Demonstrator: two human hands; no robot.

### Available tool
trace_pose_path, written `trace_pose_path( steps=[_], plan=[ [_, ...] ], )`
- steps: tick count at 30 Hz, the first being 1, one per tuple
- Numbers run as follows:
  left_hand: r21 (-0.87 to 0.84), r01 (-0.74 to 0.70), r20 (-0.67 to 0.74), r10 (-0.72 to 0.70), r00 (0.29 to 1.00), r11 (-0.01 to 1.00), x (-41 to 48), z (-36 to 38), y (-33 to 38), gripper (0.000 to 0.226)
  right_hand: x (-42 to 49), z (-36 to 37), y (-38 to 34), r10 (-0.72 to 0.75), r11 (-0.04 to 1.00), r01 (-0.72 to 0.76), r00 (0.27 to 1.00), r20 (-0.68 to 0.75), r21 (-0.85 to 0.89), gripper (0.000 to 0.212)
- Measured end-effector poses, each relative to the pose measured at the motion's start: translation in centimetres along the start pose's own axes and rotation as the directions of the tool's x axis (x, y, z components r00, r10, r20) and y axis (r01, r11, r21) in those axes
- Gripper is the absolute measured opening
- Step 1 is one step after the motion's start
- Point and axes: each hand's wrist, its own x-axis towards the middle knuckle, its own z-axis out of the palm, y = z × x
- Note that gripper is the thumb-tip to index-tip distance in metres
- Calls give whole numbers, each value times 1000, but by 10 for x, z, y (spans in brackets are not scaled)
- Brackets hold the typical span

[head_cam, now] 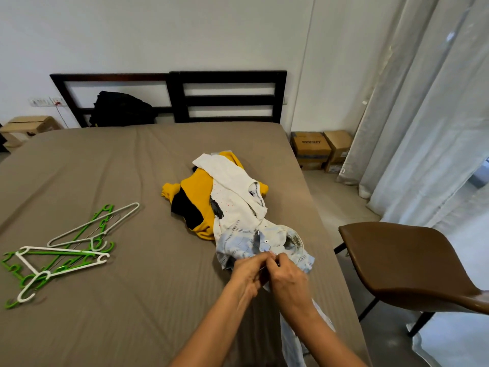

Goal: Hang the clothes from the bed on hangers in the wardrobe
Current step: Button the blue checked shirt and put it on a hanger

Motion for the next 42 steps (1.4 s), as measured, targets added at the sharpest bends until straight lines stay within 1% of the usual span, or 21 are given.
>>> trace_pose_path(
  steps=[3, 5, 7, 9, 12, 17, 18, 19, 20, 22, 24, 26, 27, 29, 31, 32, 34, 35, 37, 39, 42],
  plan=[
    [30, -28, -43, 29, 999, 999, 7, -1, -1, 7, -4, 0, 2, 88, 988, -91, 996, 29, 123, 29],
    [36, -57, -53, 59, 997, 998, 8, 0, -3, 11, -1, -8, 2, 221, 933, -229, 973, 63, 279, 15],
    [111, -110, -78, 118, 990, 988, 11, -2, -9, 10, 5, -14, 1, 418, 789, -456, 890, 183, 413, 7],
    [270, -183, -135, 225, 965, 945, 16, -4, -18, 19, 7, -14, 3, 527, 638, -610, 791, 311, 470, 8],
    [352, -245, -182, 322, 929, 903, 19, -7, -28, 40, 7, -11, 4, 590, 570, -677, 731, 342, 465, 11],
    [348, -309, -152, 379, 913, 885, 15, -3, -34, 37, -4, 1, -2, 641, 583, -682, 720, 266, 441, 11],
    [345, -306, -134, 369, 920, 887, 16, -2, -35, 37, -5, 3, -1, 659, 536, -697, 698, 279, 477, 12],
    [335, -300, -111, 354, 929, 893, 15, -3, -35, 37, -5, 5, 1, 682, 440, -733, 648, 338, 519, 15],
    [324, -294, -84, 337, 938, 899, 17, -5, -36, 38, -3, 6, 3, 693, 292, -772, 578, 432, 565, 20],
    [331, -294, -27, 320, 947, 897, 21, -14, -35, 32, 4, 4, 8, 602, -96, -821, 403, 690, 563, 25],
    [348, -318, 67, 315, 947, 882, 22, -24, -32, 20, 9, -1, 17, 314, -422, -834, 232, 921, 355, 27],
    [411, -373, 163, 335, 928, 832, 22, -33, -32, 22, 9, 0, 28, 26, -599, -791, 136, 990, 124, 24],
    [464, -399, 210, 339, 917, 791, 23, -38, -33, 24, 8, 5, 34, -42, -643, -764, 112, 993, 59, 22],
    [546, -439, 325, 302, 896, 713, 21, -46, -35, 27, 9, 17, 39, -33, -698, -715, 84, 996, 38, 27],
    [583, -436, 446, 179, 877, 685, 17, -55, -37, 24, 9, 29, 36, 91, -711, -694, 73, 993, 116, 23],
    [612, -398, 472, 89, 877, 683, 15, -59, -35, 21, 9, 32, 33, 168, -681, -713, 71, 983, 168, 18],
    [677, -295, 427, -34, 904, 675, 12, -59, -28, 10, 5, 34, 27, 292, -601, -744, 137, 947, 293, 11],
    [712, -267, 363, -15, 931, 649, 15, -57, -24, 12, 2, 33, 26, 307, -585, -739, 181, 934, 335, 12],
    [771, -270, 221, 155, 963, 577, 22, -50, -18, 18, -2, 29, 28, 300, -548, -743, 255, 919, 385, 15],
    [690, -276, 160, 231, 960, 670, 22, -39, -15, 13, -2, 25, 33, 294, -505, -754, 309, 905, 421, 19],
    [453, -196, 137, 150, 979, 870, 16, -24, -14, 10, 2, 14, 39, 327, -436, -760, 364, 872, 482, 14]
  ],
)
